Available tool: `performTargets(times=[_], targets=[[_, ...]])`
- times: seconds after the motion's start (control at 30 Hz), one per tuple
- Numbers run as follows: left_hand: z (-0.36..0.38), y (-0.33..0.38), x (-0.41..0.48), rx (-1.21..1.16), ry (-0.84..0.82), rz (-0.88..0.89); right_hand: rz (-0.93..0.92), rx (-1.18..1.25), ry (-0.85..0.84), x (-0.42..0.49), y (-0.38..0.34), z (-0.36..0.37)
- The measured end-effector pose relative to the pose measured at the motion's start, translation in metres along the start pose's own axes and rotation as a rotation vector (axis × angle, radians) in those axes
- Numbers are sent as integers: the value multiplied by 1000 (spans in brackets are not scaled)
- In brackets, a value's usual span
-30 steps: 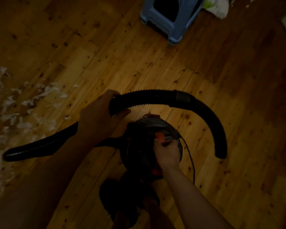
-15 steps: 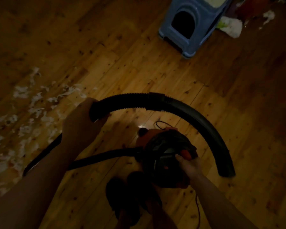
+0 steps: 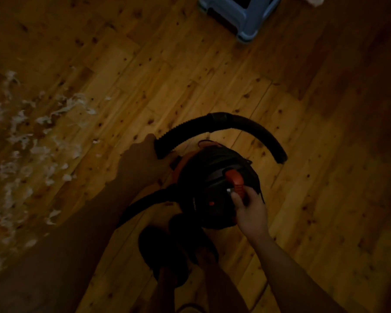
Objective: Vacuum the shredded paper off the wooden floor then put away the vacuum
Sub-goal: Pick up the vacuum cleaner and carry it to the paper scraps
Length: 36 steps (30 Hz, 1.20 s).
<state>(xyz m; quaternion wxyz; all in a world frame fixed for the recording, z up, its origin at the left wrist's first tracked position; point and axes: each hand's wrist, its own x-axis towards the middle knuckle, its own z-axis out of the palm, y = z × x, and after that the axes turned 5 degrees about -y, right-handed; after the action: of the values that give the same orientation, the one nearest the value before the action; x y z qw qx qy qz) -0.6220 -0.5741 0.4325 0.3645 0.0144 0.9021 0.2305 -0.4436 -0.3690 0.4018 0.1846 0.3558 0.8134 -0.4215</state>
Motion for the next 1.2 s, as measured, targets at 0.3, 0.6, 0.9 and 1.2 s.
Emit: performTargets(times=[0.3, 0.6, 0.9, 1.2], targets=[[74, -6, -10, -225, -98, -90, -55, -143, -182, 28, -40, 12], [62, -19, -6, 15, -165, -68, 72, -138, -139, 24, -66, 34], [55, -7, -7, 147, -76, 3, 223, 54, -45, 24, -75, 48], [65, -1, 17, 596, -23, 90, 209, 292, -94, 21, -76, 71]])
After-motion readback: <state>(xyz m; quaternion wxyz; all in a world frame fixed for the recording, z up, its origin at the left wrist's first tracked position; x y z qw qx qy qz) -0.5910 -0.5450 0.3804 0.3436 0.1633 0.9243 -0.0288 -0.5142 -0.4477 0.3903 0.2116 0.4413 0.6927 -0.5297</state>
